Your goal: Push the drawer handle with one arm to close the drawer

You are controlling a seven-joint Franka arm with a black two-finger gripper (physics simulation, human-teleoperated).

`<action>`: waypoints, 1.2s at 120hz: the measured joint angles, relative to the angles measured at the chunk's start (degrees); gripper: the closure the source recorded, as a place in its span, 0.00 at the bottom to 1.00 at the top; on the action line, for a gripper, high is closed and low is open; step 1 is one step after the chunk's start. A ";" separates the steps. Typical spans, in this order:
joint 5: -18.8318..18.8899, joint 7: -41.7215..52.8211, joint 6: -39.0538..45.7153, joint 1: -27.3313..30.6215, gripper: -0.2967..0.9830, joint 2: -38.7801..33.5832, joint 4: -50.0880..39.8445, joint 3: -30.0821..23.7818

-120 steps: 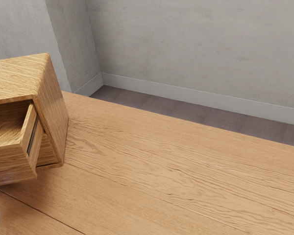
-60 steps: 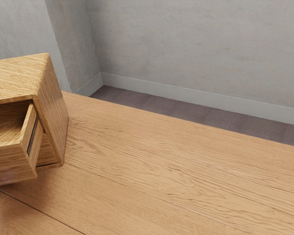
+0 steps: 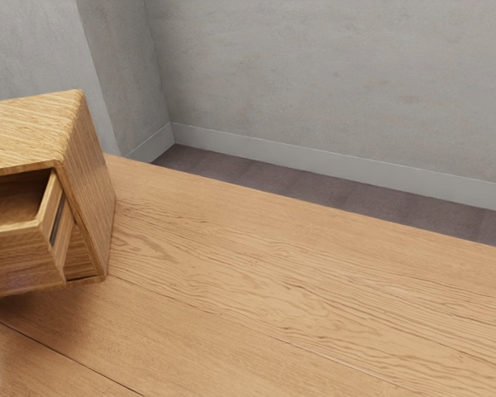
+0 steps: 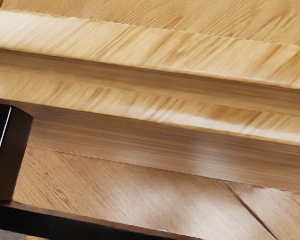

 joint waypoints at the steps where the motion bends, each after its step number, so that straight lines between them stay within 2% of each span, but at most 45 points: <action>1: 0.11 0.03 0.21 0.00 0.85 0.27 0.13 0.07; 40: 1.89 1.69 6.22 2.40 0.85 8.50 4.02 0.50; 144: 1.52 6.23 15.91 3.19 0.85 32.29 18.88 0.63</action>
